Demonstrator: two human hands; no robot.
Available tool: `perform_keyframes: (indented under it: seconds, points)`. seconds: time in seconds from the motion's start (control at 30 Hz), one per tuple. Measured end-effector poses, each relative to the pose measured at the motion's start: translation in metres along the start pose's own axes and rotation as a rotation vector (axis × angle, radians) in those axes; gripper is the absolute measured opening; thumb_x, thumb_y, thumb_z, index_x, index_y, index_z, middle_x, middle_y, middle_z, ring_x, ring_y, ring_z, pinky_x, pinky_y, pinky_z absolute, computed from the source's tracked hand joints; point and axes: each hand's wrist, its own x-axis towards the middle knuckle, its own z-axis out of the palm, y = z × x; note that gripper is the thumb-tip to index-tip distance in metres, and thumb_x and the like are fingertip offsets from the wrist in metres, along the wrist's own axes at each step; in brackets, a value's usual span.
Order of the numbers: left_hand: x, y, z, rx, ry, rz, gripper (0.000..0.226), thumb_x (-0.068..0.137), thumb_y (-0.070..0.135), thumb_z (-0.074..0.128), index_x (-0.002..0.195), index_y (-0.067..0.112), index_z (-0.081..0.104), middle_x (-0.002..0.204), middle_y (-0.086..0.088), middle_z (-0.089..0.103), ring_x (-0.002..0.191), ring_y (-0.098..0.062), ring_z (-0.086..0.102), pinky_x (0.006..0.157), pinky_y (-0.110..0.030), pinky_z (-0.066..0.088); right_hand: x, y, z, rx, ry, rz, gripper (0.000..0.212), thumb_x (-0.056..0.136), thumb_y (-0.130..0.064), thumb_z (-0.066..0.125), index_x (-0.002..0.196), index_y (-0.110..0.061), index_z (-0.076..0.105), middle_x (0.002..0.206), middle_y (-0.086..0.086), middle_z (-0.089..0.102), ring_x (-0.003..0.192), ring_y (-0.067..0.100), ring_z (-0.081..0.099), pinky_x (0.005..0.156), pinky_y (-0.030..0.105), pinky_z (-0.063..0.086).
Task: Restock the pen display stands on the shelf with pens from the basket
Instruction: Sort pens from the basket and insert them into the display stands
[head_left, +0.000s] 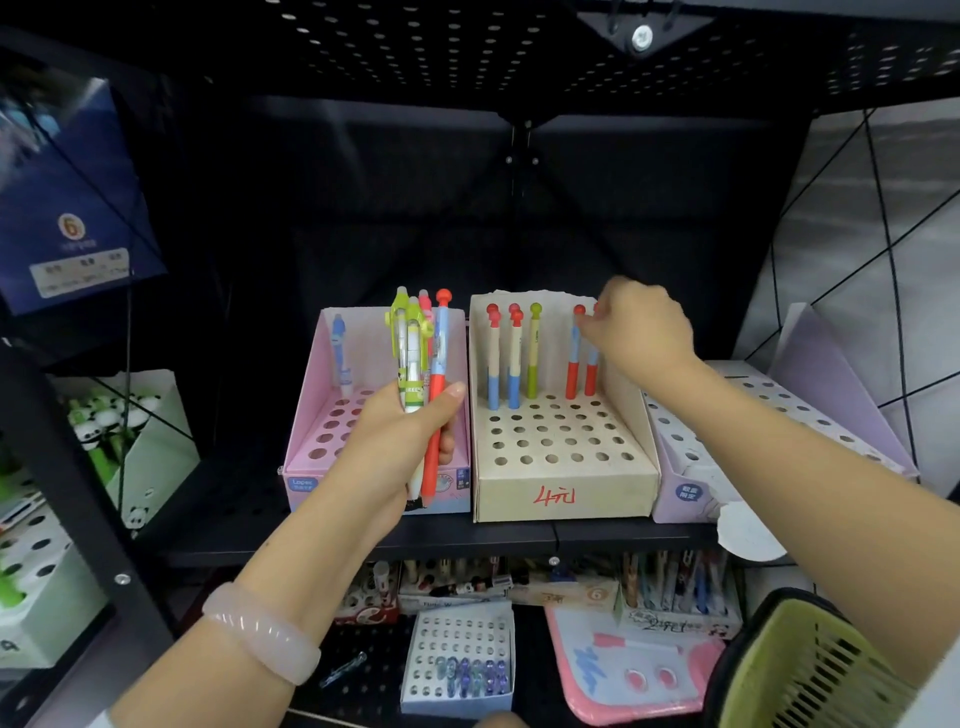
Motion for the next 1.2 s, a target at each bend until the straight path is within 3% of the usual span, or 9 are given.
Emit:
perform_keyframes:
  seconds: [0.07, 0.13, 0.23, 0.43, 0.57, 0.73, 0.87, 1.03, 1.2]
  points:
    - [-0.001, 0.002, 0.003, -0.011, -0.009, 0.002, 0.009, 0.087, 0.022, 0.063, 0.086, 0.015, 0.057, 0.05, 0.007, 0.055, 0.045, -0.006, 0.051, 0.048, -0.021, 0.048, -0.013, -0.016, -0.004, 0.348, -0.117, -0.113, 0.02, 0.09, -0.033, 0.055, 0.084, -0.015, 0.061, 0.078, 0.001, 0.063, 0.071, 0.014, 0.059, 0.064, 0.026, 0.046]
    - [-0.003, 0.003, 0.008, -0.019, -0.031, 0.003, 0.008, 0.087, 0.022, 0.063, 0.087, 0.015, 0.058, 0.05, 0.008, 0.055, 0.045, -0.006, 0.05, 0.046, -0.02, 0.046, -0.03, -0.037, -0.006, 0.632, -0.394, -0.167, 0.021, 0.092, -0.036, 0.054, 0.085, -0.02, 0.065, 0.076, -0.007, 0.064, 0.065, 0.0, 0.058, 0.058, 0.015, 0.048]
    - [-0.009, 0.005, 0.013, -0.014, -0.069, 0.018, 0.005, 0.088, 0.021, 0.062, 0.087, 0.018, 0.058, 0.052, 0.007, 0.054, 0.046, -0.006, 0.05, 0.045, -0.02, 0.046, -0.046, -0.055, -0.003, 0.842, -0.625, -0.175, 0.019, 0.092, -0.035, 0.055, 0.085, -0.022, 0.067, 0.08, -0.007, 0.064, 0.069, 0.002, 0.057, 0.059, 0.013, 0.049]
    - [-0.016, 0.011, 0.015, -0.029, -0.107, -0.009, 0.018, 0.091, 0.027, 0.056, 0.091, 0.01, 0.059, 0.056, 0.004, 0.061, 0.047, -0.008, 0.054, 0.046, -0.02, 0.048, -0.052, -0.055, 0.004, 1.003, -0.519, -0.126, 0.018, 0.093, -0.022, 0.056, 0.079, -0.012, 0.06, 0.074, 0.002, 0.058, 0.064, 0.006, 0.055, 0.056, 0.015, 0.048]
    - [-0.017, 0.013, 0.013, -0.089, -0.065, -0.047, 0.018, 0.097, 0.02, 0.046, 0.104, 0.004, 0.05, 0.06, 0.0, 0.066, 0.042, -0.01, 0.049, 0.041, -0.021, 0.044, -0.031, -0.035, -0.009, 1.114, -0.245, 0.003, 0.018, 0.097, -0.021, 0.049, 0.084, -0.012, 0.057, 0.07, 0.0, 0.062, 0.055, 0.004, 0.06, 0.053, 0.015, 0.05]
    - [-0.016, 0.013, 0.011, -0.109, -0.027, -0.056, 0.012, 0.097, 0.014, 0.043, 0.106, 0.005, 0.044, 0.06, 0.001, 0.067, 0.041, -0.009, 0.049, 0.038, -0.019, 0.04, -0.007, 0.008, -0.014, 0.555, 0.112, -0.105, 0.012, 0.096, -0.025, 0.05, 0.092, -0.014, 0.049, 0.076, 0.001, 0.064, 0.064, 0.01, 0.065, 0.063, 0.028, 0.057]
    - [-0.016, 0.011, 0.011, -0.07, -0.025, -0.047, 0.026, 0.096, 0.01, 0.042, 0.117, -0.004, 0.044, 0.058, 0.003, 0.066, 0.042, -0.009, 0.051, 0.038, -0.018, 0.04, -0.008, 0.024, 0.001, 0.303, 0.087, -0.132, 0.018, 0.096, -0.026, 0.049, 0.096, -0.008, 0.049, 0.079, 0.009, 0.064, 0.069, 0.024, 0.066, 0.067, 0.045, 0.056]
    - [-0.016, 0.007, 0.009, -0.025, -0.043, -0.052, 0.033, 0.095, 0.009, 0.041, 0.121, -0.011, 0.043, 0.05, 0.004, 0.061, 0.04, -0.008, 0.05, 0.038, -0.018, 0.04, -0.009, 0.023, 0.008, 0.295, 0.016, -0.146, 0.019, 0.096, -0.027, 0.048, 0.099, -0.008, 0.051, 0.08, 0.008, 0.065, 0.07, 0.022, 0.067, 0.068, 0.043, 0.057]
    - [-0.015, 0.008, 0.007, -0.049, -0.021, -0.012, 0.023, 0.095, 0.008, 0.044, 0.113, -0.006, 0.048, 0.059, 0.002, 0.065, 0.044, -0.008, 0.054, 0.041, -0.019, 0.044, -0.01, 0.018, 0.02, 0.064, -0.221, -0.121, 0.02, 0.096, -0.02, 0.048, 0.088, -0.004, 0.057, 0.086, 0.016, 0.068, 0.082, 0.027, 0.064, 0.082, 0.043, 0.052]
